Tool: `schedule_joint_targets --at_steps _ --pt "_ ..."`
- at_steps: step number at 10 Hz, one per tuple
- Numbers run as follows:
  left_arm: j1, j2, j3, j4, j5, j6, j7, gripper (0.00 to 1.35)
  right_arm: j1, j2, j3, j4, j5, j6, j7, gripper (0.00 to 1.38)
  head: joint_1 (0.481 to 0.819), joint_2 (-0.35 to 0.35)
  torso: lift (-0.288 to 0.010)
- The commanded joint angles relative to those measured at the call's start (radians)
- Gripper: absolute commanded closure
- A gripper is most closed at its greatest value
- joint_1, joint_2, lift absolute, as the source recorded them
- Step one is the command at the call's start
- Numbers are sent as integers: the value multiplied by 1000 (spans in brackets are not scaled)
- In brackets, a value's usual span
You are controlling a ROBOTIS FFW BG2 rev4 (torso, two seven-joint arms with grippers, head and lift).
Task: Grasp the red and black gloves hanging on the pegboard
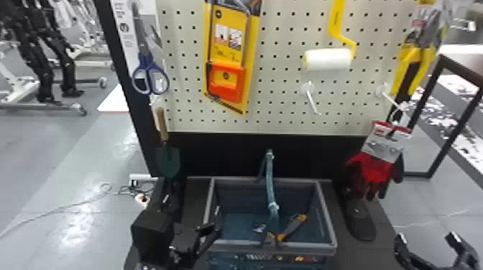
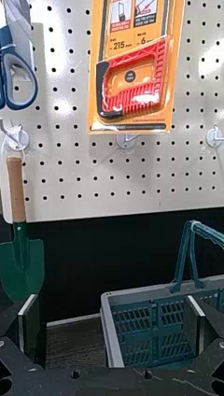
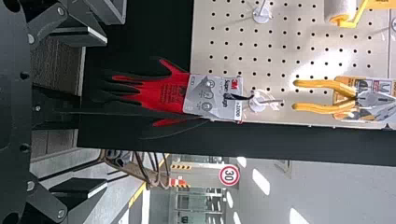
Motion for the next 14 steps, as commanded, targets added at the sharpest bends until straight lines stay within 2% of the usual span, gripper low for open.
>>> schedule_joint_targets --at_steps 1,5,7,8,10,11,12,13,14 --pt "1 0 1 0 0 0 0 139 0 4 0 -3 5 2 -4 223 549 0 -100" --pt "1 0 1 0 0 1 0 139 0 4 0 -17 10 22 -7 223 549 0 -100" --pt "2 0 1 0 2 1 0 139 -15 4 -2 -37 -4 89 -6 208 549 0 -100" --pt "1 2 1 0 2 3 0 139 -37 -9 -2 -38 -38 139 8 199 549 0 -100" --pt "2 2 1 0 2 3 0 139 -120 -110 -2 -6 -102 264 142 199 549 0 -100" --pt "1 2 1 0 2 4 0 139 -169 -152 -9 5 -101 317 222 199 549 0 -100" --pt "1 2 1 0 2 4 0 139 -215 -172 -32 17 -92 366 287 197 549 0 -100" --pt "-1 2 1 0 2 4 0 139 -265 -173 -66 40 -83 416 355 191 549 0 -100" --pt "1 2 1 0 2 6 0 139 -310 -201 -77 68 -87 451 390 188 549 0 -100"
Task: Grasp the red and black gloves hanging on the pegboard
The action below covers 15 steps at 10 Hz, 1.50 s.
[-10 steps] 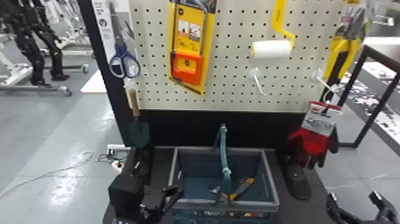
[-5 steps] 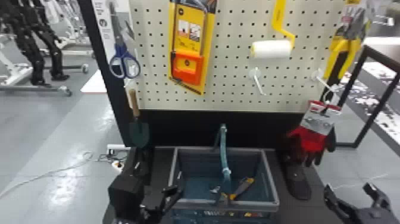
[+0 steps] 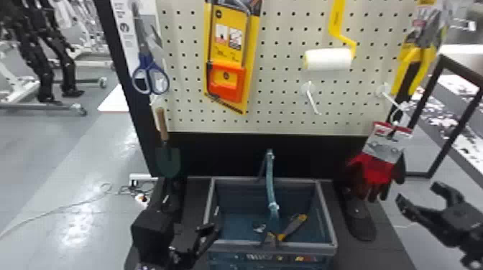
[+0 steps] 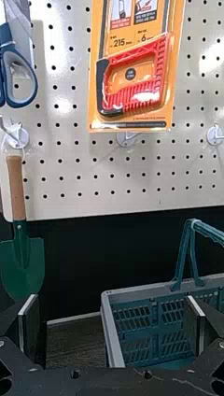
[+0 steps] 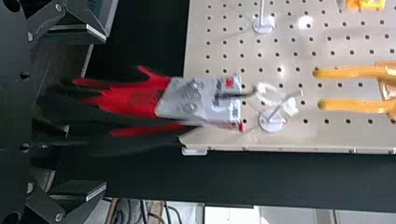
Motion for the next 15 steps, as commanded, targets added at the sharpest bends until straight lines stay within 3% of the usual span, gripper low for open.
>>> schedule_joint_targets --at_steps 1,4,6,7,9,11,12,13,14,15 --pt "-1 0 -1 0 1 1 0 139 -65 -60 2 34 -6 54 10 179 549 0 -100" --pt "-10 8 -9 0 4 4 0 139 -184 -213 136 137 -153 116 23 171 549 0 -100" --pt "-10 9 -11 0 6 7 -2 139 -244 -311 288 169 -246 151 21 171 549 0 -100" --pt "-13 11 -11 0 6 8 -5 139 -270 -339 344 172 -257 174 18 163 549 0 -100" --pt "-21 12 -17 6 7 7 -9 139 -307 -347 404 182 -286 174 -2 156 549 0 -100" --pt "-25 14 -20 11 10 7 -9 139 -324 -322 404 183 -286 172 -13 174 549 0 -100" --pt "-25 12 -21 11 10 5 -11 139 -329 -316 404 191 -294 168 -14 429 549 0 -100" --pt "-25 11 -23 14 10 5 -9 139 -330 -316 406 198 -299 160 -16 872 549 0 -100" --pt "-24 11 -23 14 10 4 -9 139 -332 -316 403 200 -295 152 -16 1125 549 0 -100" --pt "-24 11 -21 14 10 4 -11 139 -330 -318 398 200 -292 137 -16 1280 549 0 -100"
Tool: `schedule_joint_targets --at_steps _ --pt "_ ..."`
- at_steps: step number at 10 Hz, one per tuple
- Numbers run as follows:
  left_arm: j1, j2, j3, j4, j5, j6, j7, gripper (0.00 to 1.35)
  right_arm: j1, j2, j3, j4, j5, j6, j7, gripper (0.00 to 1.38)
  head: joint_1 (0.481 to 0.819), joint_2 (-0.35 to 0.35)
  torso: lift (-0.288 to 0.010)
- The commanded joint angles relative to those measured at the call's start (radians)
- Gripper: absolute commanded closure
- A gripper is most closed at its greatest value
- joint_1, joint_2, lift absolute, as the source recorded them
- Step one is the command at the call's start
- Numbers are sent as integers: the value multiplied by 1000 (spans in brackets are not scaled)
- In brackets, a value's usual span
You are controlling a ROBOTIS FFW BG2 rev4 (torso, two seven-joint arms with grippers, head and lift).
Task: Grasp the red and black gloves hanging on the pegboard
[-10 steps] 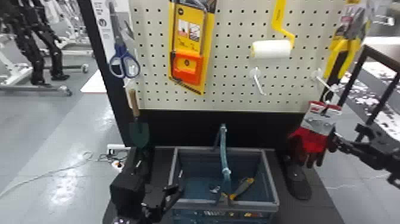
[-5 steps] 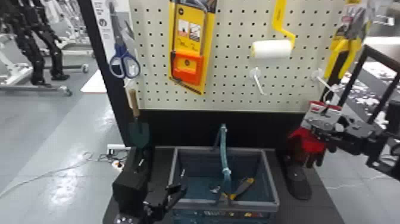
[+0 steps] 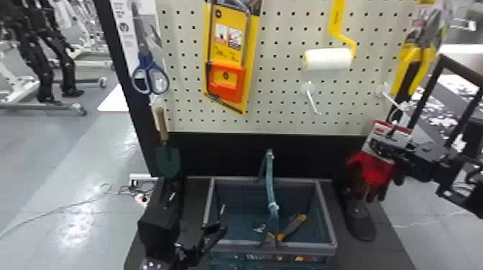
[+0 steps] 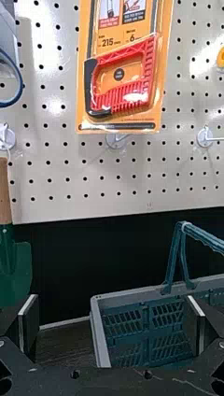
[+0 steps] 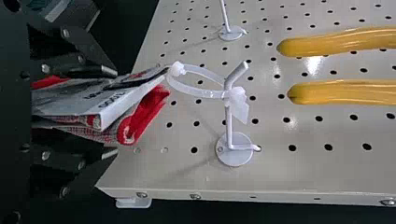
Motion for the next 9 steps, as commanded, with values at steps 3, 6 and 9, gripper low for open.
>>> schedule_joint_targets --at_steps 3,6,9 --pt "0 -1 1 0 0 0 0 139 11 0 -4 0 -7 -9 2 1291 549 0 -100" --pt "0 -1 1 0 0 -2 0 139 16 5 -4 0 -10 -9 2 1291 549 0 -100" --pt "2 -1 -1 2 0 -2 0 139 16 5 -4 -1 -13 -9 2 1291 549 0 -100"
